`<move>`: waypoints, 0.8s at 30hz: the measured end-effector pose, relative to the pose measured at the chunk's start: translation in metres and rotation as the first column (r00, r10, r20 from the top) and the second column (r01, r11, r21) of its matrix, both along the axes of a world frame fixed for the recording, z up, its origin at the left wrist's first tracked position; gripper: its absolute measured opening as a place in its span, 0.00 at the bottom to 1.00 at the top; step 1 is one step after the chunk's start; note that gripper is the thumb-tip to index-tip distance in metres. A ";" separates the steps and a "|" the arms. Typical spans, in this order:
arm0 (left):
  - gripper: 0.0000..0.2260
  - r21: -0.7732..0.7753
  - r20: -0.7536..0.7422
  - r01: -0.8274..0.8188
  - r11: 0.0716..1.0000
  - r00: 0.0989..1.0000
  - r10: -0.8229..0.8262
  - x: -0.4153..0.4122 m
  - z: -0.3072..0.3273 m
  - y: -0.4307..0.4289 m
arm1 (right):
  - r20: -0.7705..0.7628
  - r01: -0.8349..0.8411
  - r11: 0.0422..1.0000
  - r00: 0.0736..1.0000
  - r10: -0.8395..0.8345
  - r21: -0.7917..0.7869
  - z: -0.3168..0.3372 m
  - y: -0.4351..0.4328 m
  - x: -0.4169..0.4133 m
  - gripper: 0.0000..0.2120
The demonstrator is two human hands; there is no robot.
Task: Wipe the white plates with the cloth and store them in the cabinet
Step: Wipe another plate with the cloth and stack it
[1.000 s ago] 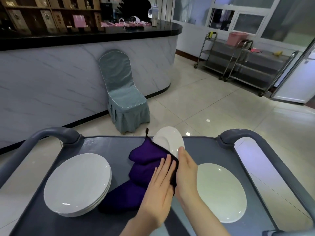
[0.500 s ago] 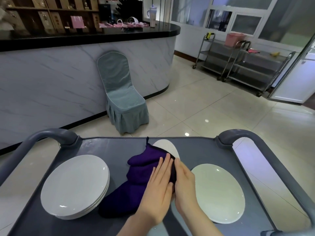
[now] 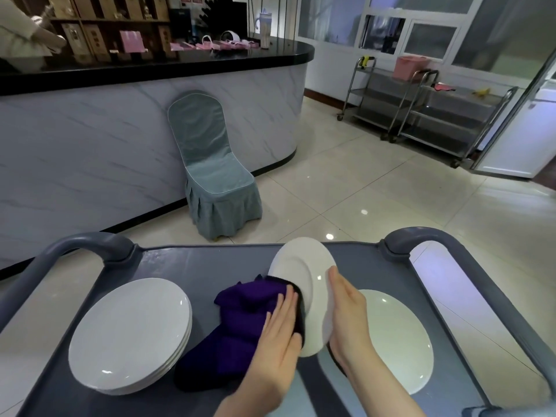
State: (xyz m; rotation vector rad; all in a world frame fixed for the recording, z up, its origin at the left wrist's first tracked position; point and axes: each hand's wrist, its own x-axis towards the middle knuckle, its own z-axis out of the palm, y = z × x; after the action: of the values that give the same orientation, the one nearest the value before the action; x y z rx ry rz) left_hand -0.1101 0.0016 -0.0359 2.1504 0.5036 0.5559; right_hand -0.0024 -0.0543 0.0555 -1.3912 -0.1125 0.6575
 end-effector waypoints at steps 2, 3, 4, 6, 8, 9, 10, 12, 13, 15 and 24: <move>0.27 0.052 -0.029 0.023 0.998 0.999 -0.021 0.011 0.009 0.001 | -0.016 -0.030 1.000 0.999 0.030 -0.001 -0.007 -0.001 -0.007 0.17; 0.27 0.073 -0.064 0.028 0.997 0.998 -0.023 0.017 0.014 0.006 | -0.021 -0.042 0.999 0.999 0.042 -0.001 -0.011 -0.002 -0.011 0.17; 0.26 0.080 -0.092 0.034 0.996 0.995 -0.027 0.021 0.019 0.013 | -0.029 -0.051 0.999 0.998 0.051 0.005 -0.013 -0.003 -0.014 0.17; 0.27 0.055 -0.087 0.019 0.998 0.996 -0.014 0.025 0.023 0.026 | -0.047 -0.054 0.998 0.997 0.055 0.009 -0.014 -0.002 -0.015 0.17; 0.27 0.002 -0.100 -0.028 1.000 0.995 0.028 0.020 0.015 0.033 | -0.050 -0.020 1.000 0.999 0.020 0.012 -0.008 0.001 -0.010 0.17; 0.28 -0.036 -0.115 -0.056 0.998 0.992 0.051 0.017 0.008 0.034 | -0.037 0.004 1.000 0.999 -0.004 0.011 -0.005 0.002 -0.006 0.17; 0.29 -0.058 -0.135 -0.068 0.996 0.989 0.060 0.014 0.002 0.032 | -0.015 0.019 1.000 1.000 -0.019 0.011 -0.002 0.002 -0.001 0.18; 0.27 -0.047 -0.209 -0.036 0.998 0.978 0.025 0.011 -0.008 0.024 | 0.026 0.036 0.999 0.999 -0.036 0.002 -0.001 0.003 0.007 0.19; 0.26 -0.016 -0.241 -0.015 1.000 0.971 0.010 0.012 -0.008 0.019 | 0.034 0.041 0.999 0.999 -0.041 -0.005 -0.002 0.004 0.008 0.20; 0.27 0.066 -0.257 0.025 0.997 0.966 -0.007 0.019 0.001 0.012 | 0.016 0.020 1.000 1.000 -0.020 -0.016 -0.008 0.005 0.003 0.20; 0.25 0.033 -0.240 -0.123 0.992 0.962 0.128 0.022 -0.002 0.032 | 0.030 0.024 1.000 0.999 -0.025 0.010 -0.005 0.003 0.002 0.18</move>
State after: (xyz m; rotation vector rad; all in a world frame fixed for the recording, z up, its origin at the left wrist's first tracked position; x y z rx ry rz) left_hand -0.0882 0.0337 -0.0381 2.2270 0.7759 0.3681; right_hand -0.0009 -0.0510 0.0508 -1.3912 -0.1227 0.6148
